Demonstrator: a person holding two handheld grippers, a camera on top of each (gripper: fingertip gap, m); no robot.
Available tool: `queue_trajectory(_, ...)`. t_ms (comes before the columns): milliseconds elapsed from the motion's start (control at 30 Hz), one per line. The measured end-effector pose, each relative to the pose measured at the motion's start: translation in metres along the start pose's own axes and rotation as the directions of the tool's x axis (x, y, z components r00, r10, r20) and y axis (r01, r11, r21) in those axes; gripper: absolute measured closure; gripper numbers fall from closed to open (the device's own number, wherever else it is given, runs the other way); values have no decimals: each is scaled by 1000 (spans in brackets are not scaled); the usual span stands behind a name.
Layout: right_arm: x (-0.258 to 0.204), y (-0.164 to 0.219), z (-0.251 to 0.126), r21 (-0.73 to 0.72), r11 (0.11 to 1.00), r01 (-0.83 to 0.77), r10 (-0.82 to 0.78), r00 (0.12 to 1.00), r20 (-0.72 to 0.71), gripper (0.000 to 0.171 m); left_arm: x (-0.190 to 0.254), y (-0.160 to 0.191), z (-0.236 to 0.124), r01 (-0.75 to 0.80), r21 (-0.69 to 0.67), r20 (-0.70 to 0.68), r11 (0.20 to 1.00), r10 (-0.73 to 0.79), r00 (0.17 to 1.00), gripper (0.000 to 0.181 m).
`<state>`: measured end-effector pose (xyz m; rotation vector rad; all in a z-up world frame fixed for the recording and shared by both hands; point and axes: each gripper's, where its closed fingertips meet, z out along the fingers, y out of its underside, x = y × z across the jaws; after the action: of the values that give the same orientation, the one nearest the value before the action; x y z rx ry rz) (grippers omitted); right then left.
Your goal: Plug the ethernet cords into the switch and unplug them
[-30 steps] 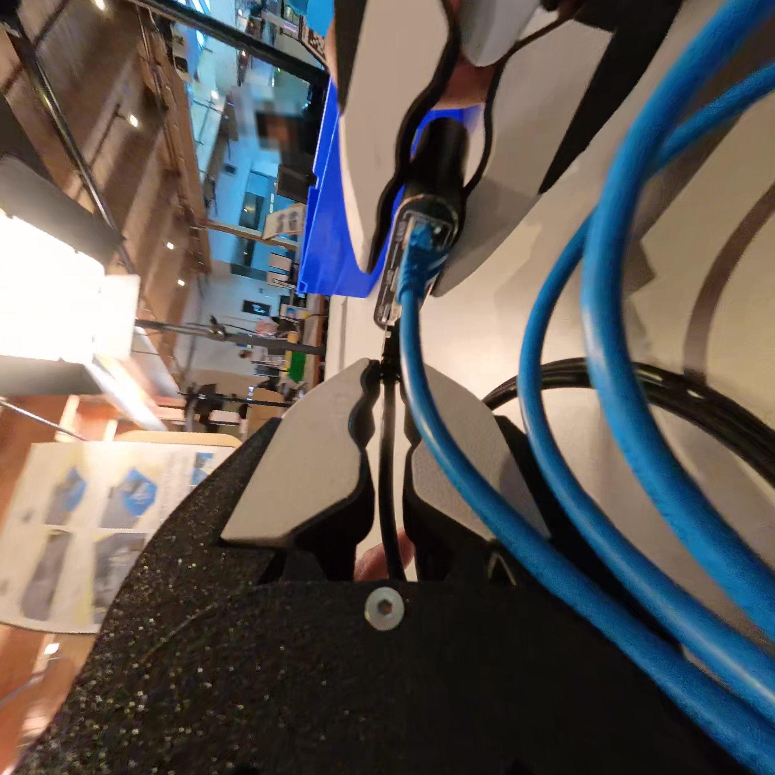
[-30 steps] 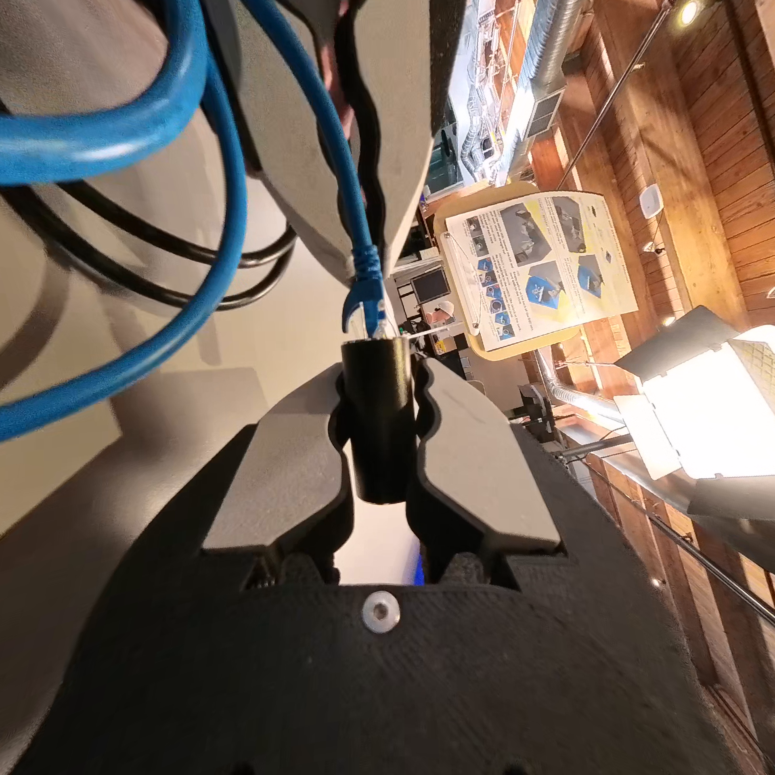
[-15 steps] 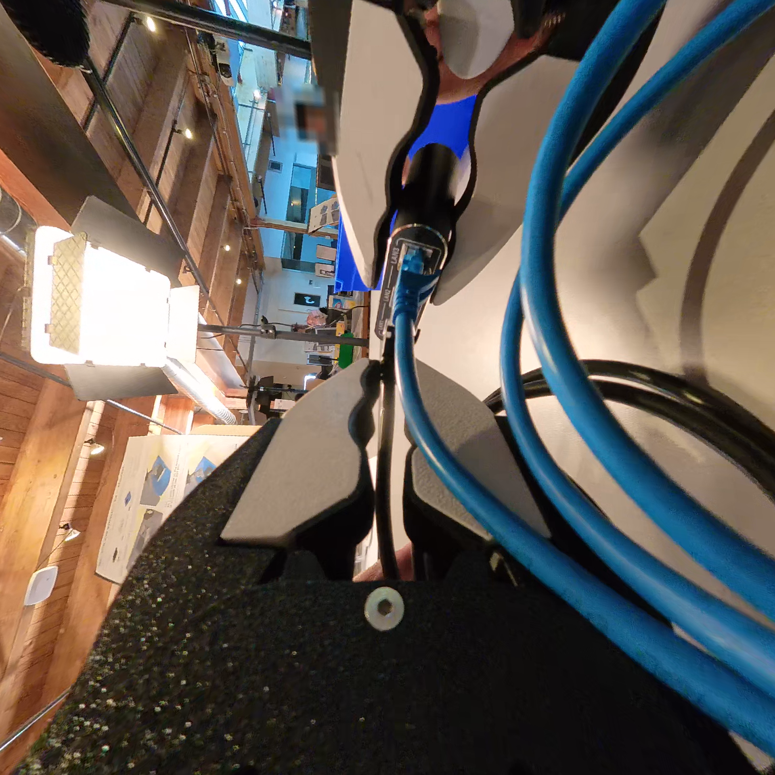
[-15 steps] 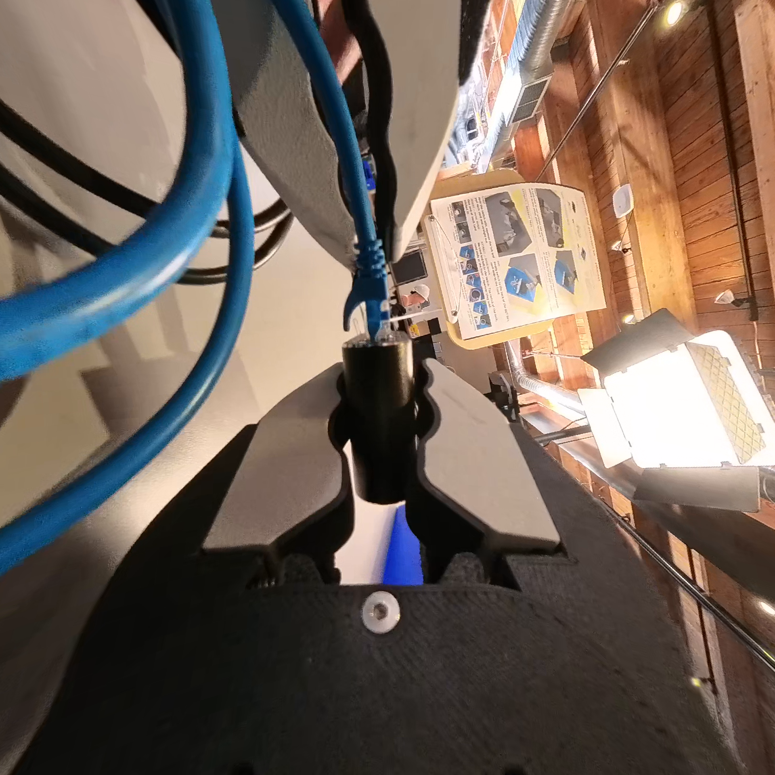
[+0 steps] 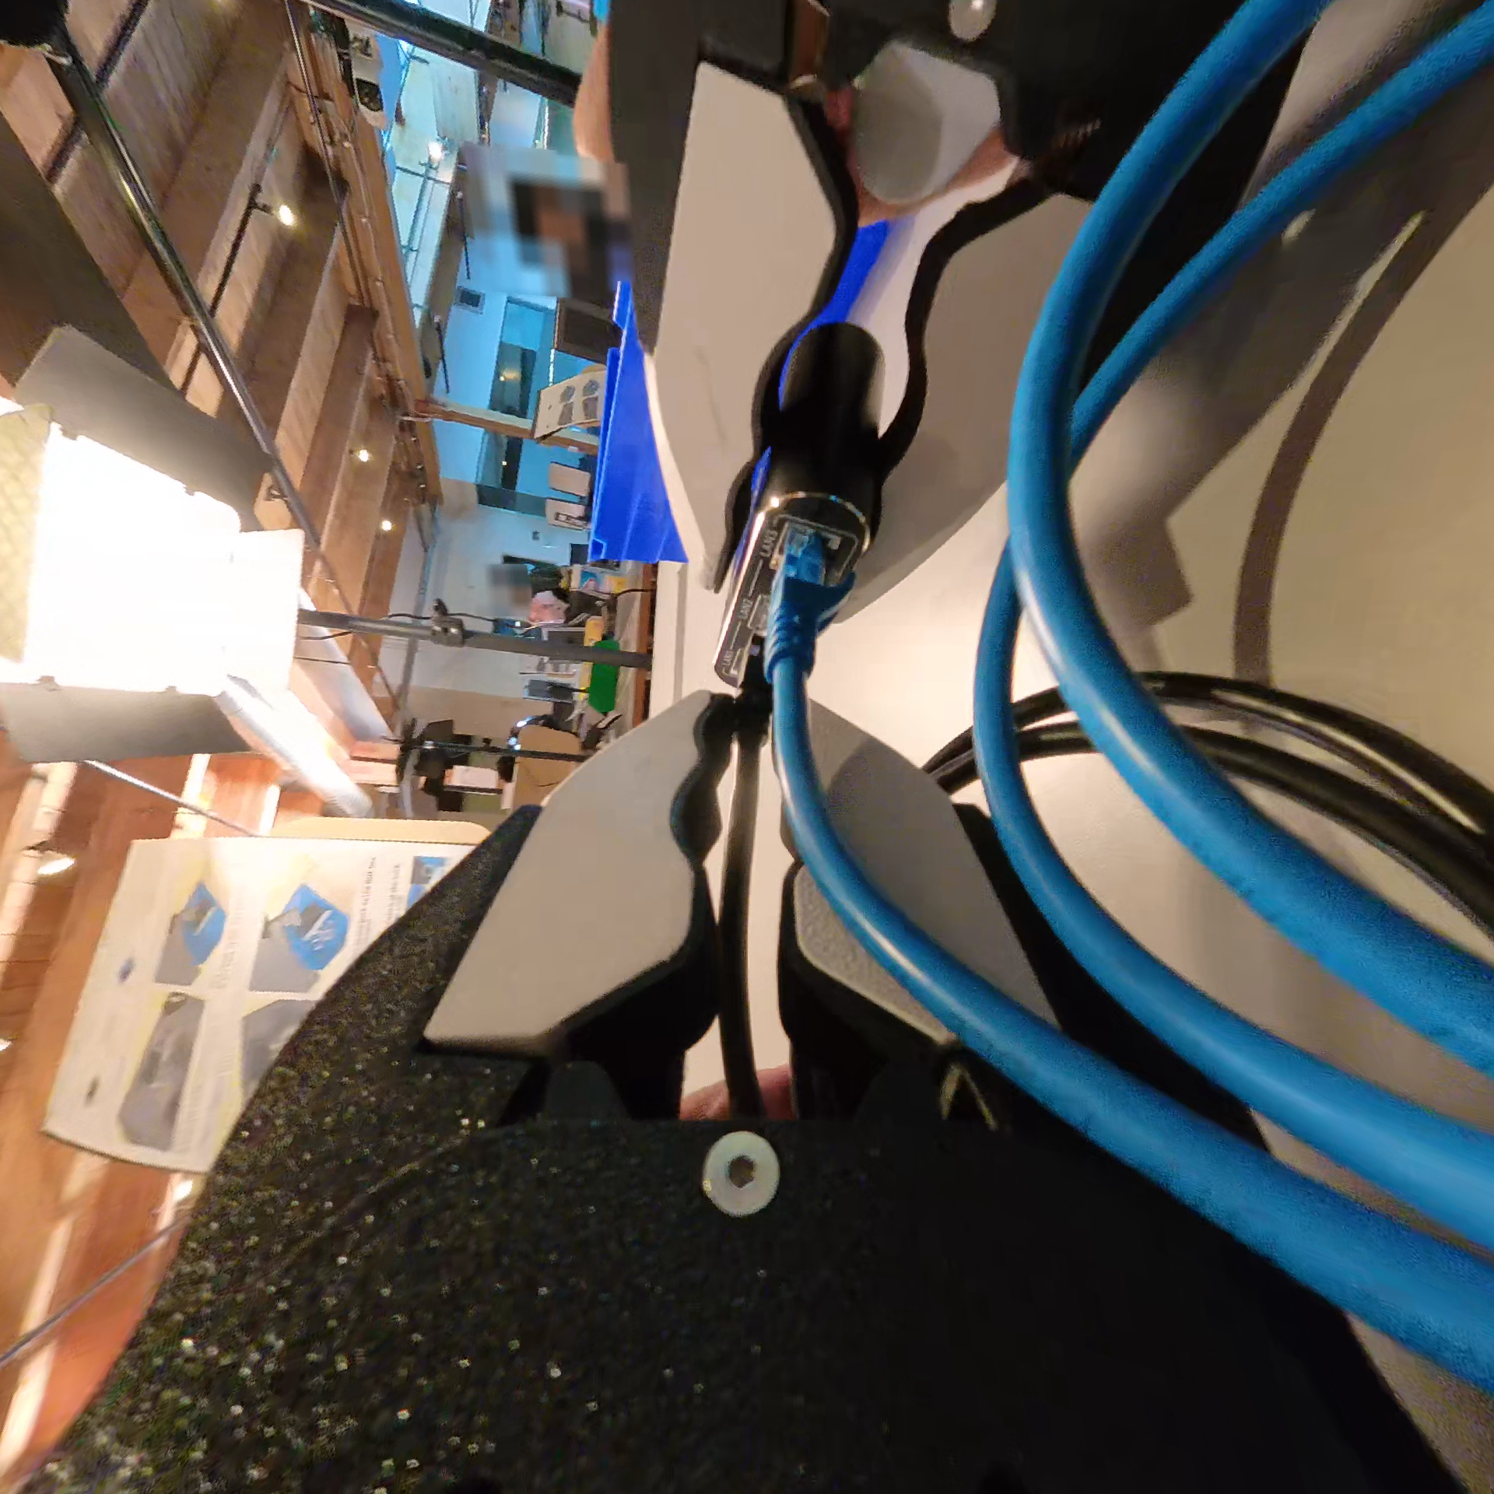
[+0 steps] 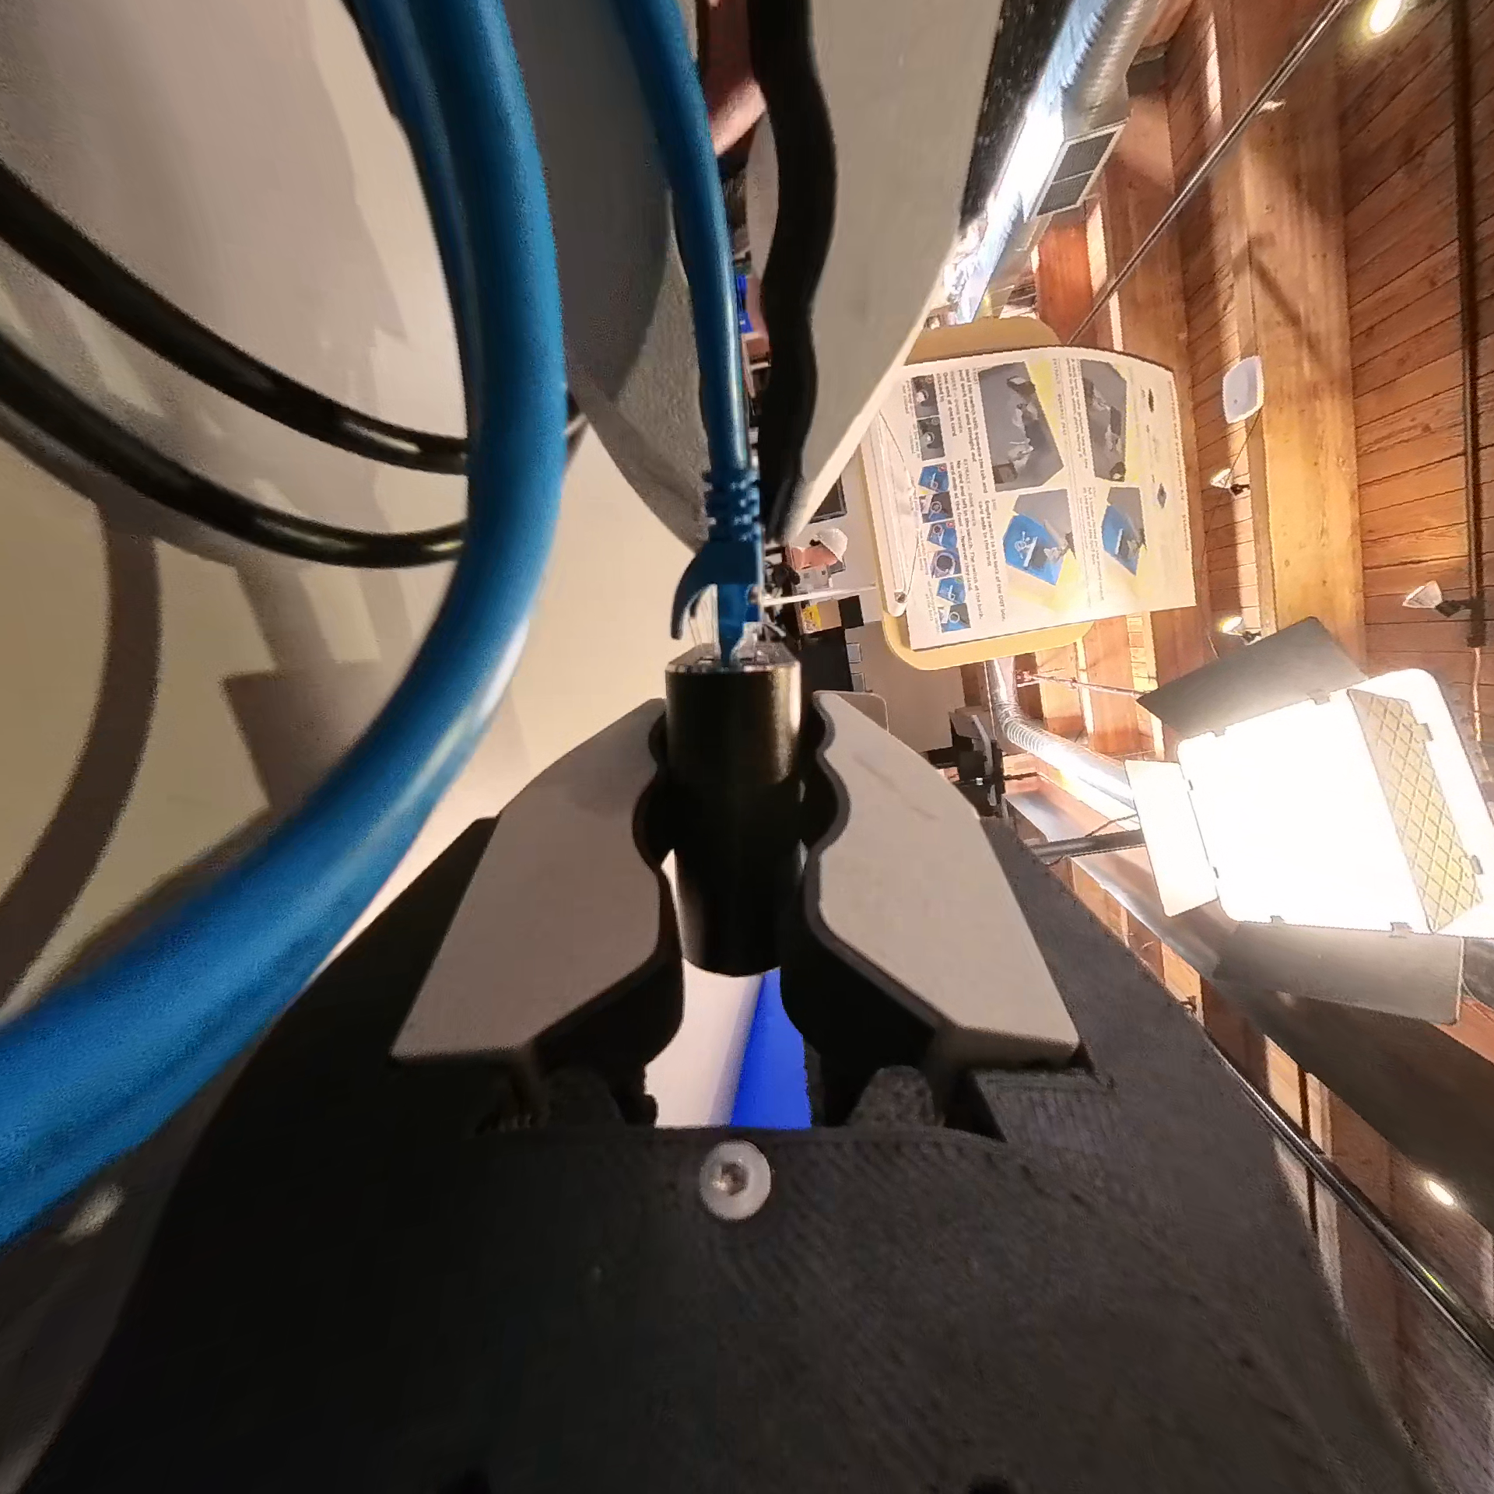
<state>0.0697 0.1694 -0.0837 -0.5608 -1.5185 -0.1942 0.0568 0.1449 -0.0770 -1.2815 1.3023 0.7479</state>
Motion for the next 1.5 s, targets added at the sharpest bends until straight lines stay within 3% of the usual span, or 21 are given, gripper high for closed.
queue_trajectory(167,2,-7,-3,34,999,-21,21,1000,-3,143,-2,-2,-2,109,53,-33,993,-107,994,174)
queue_trajectory(600,-5,-26,-7,152,987,-55,45,997,66,143,7,-1,-7,239,146,-163,960,-215,963,174)
queue_trajectory(900,1,6,9,-62,997,-50,50,999,-10,129,10,-2,1,119,86,-97,989,-110,989,172)
queue_trajectory(1033,8,23,10,-152,985,-85,77,995,-55,132,2,6,0,125,58,-53,990,-122,991,172)
queue_trajectory(1500,0,24,10,-170,984,-56,55,998,-7,143,0,8,-2,150,60,-48,987,-147,988,172)
